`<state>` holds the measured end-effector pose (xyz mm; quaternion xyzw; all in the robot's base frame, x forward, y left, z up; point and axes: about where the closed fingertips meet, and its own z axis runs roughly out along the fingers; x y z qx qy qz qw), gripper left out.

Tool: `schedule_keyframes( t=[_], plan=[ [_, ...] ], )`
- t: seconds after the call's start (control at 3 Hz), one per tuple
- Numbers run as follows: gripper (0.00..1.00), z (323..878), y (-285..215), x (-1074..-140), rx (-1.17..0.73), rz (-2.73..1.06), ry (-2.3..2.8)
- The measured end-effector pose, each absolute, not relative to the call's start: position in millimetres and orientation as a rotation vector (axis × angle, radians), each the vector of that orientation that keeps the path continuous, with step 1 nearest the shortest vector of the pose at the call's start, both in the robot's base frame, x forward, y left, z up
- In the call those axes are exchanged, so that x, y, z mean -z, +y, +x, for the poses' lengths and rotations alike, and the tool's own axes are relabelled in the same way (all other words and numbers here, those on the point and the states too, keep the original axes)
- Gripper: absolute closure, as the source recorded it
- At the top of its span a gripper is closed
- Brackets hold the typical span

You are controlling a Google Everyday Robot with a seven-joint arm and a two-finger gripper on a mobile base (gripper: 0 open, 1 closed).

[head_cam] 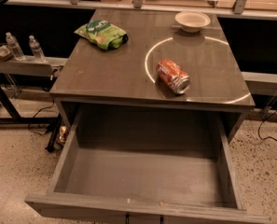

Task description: Open top drawer

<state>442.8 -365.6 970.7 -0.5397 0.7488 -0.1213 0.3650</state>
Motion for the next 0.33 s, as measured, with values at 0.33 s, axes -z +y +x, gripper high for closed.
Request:
schedule_keyframes(
  t=[0.33],
  plan=[
    [0.85, 442.5, -364.3, -972.2, 0.314, -1.390, 1.923]
  ],
)
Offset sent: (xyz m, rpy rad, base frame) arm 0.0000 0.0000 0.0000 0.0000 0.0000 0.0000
